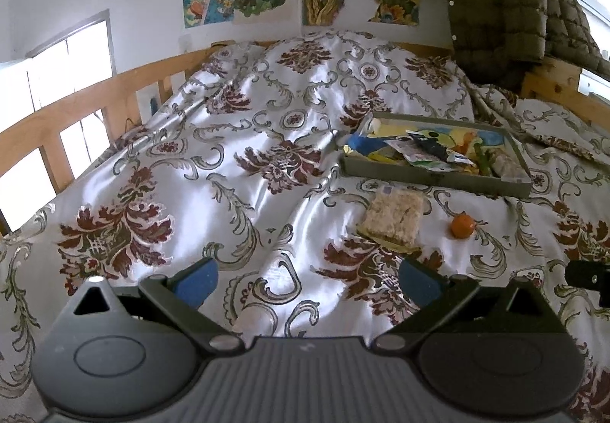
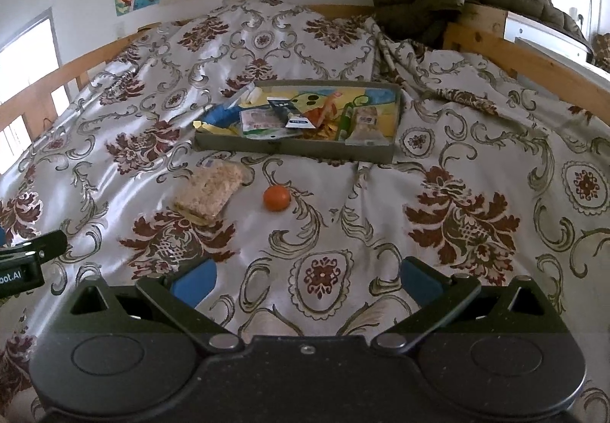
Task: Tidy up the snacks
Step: 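Withdraw both tools from the tray back toward the rice cake and orange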
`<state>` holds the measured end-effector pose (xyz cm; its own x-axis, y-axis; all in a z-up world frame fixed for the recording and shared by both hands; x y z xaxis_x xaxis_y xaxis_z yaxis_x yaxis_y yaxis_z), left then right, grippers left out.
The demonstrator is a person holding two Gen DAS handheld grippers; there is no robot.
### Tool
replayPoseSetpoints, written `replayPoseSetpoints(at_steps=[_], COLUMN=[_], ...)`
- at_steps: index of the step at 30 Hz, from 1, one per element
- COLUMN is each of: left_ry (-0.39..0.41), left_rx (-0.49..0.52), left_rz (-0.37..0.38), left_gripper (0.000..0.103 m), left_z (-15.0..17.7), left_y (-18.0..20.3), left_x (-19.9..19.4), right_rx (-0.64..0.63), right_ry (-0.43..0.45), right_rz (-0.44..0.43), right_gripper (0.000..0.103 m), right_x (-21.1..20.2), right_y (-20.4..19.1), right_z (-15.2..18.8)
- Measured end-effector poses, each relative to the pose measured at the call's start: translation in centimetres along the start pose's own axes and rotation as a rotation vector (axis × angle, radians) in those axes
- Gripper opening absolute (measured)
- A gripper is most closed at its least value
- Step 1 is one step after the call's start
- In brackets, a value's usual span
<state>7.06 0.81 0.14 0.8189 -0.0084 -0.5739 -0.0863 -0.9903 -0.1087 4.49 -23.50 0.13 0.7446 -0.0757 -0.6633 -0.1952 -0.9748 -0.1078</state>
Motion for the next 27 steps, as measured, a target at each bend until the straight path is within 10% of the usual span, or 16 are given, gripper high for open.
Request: replayPoseSetpoints(at_steps=[27], left_ry=[-0.039], left_rx=[0.0], left_rz=[-0.016], left_gripper=[0.103], left_z=[0.2], left_y=[-0.3], left_x=[1.1], right_rx=[-0.015], right_ry=[-0.018], right_rz=[-0.023], right_gripper=[0.102], right_x=[0.7], right_y=[-0.6], right_z=[0.1])
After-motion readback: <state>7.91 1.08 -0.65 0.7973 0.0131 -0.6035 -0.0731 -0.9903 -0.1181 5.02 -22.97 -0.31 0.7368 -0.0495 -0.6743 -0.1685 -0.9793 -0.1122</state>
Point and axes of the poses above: each gripper's, at about its wrist camera, not at the fingertips, and x roughly the way its jaws point, y to its right, z to its underside, the point moved 1 cm from there along x, roughly the way its jaws point, and after that the axes turned 5 degrees about x, right-handed, at the moved point
